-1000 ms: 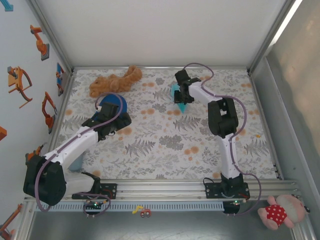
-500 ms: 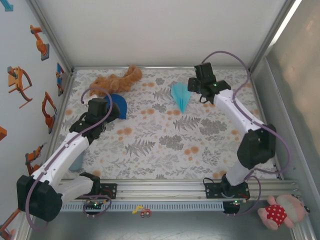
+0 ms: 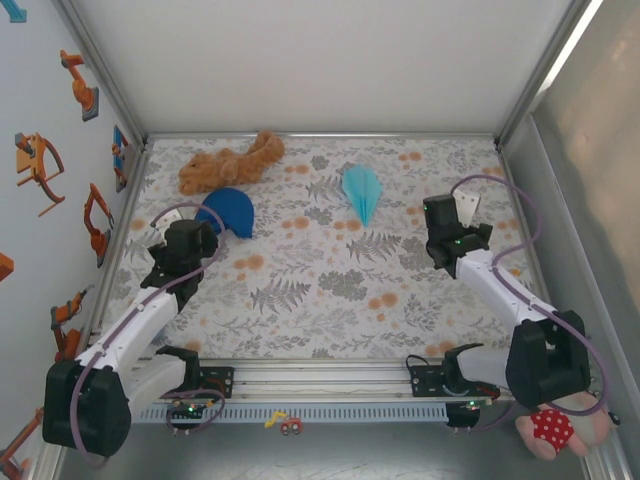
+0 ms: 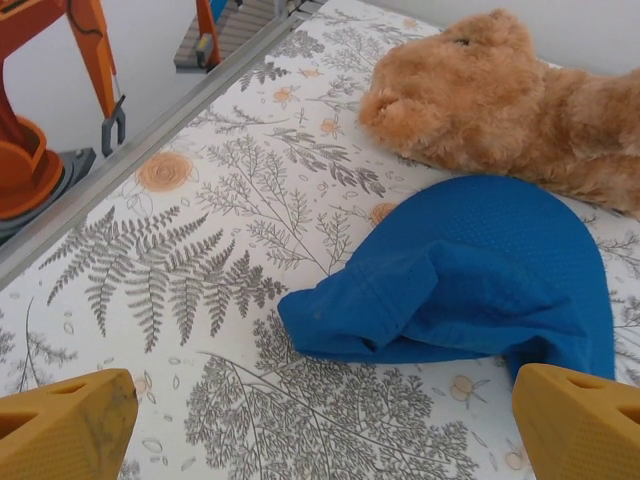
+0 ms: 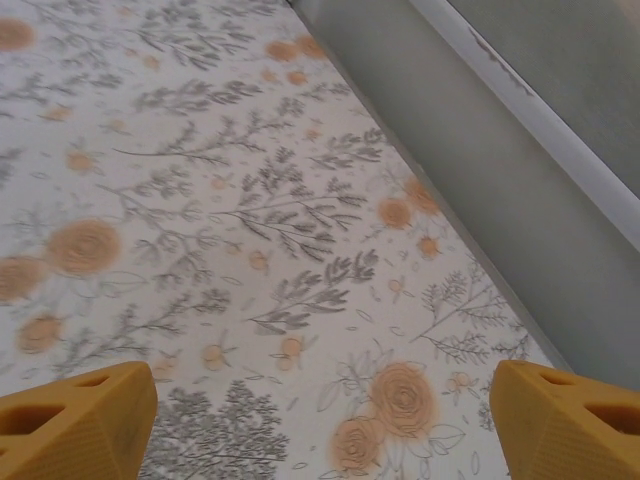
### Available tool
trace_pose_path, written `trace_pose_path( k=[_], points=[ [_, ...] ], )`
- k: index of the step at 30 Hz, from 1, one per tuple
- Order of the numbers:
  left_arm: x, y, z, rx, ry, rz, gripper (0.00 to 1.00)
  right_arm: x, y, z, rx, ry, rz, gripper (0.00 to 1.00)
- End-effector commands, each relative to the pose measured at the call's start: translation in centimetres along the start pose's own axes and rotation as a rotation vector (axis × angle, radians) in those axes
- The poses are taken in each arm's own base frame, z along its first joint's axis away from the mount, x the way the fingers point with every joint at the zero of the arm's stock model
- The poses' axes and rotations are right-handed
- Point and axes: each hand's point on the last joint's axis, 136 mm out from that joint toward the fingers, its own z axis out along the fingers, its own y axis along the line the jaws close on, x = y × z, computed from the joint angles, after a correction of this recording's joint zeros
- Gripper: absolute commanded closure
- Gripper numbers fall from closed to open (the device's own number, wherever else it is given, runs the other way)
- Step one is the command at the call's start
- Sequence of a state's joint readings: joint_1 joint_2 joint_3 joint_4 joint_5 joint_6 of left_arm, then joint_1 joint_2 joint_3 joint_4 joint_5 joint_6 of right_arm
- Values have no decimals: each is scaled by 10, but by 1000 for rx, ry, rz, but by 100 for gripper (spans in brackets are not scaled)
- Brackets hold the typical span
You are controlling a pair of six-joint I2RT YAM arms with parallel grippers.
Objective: Fold a paper plane with a square sheet of paper (pick it up from the middle)
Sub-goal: Reset both arms
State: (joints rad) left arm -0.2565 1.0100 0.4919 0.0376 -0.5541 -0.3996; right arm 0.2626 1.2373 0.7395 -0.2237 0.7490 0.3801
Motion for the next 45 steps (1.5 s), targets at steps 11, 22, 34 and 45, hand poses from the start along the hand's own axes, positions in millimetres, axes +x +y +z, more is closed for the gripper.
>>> trace_pose_path(
  k=[11,22,34,45],
  points=[
    [-11,-26,35,240,-151,173,4,9,6,32,-105,-277,68,15],
    [14,-31,80,381,-88,133,4,12,28,54,-312,-325,41,15],
    [26,-39,89,358,-57,195,4,21,41,69,-400,-282,39,13],
    [25,-38,90,330,-64,204,4,20,39,73,-389,-259,50,1]
  ],
)
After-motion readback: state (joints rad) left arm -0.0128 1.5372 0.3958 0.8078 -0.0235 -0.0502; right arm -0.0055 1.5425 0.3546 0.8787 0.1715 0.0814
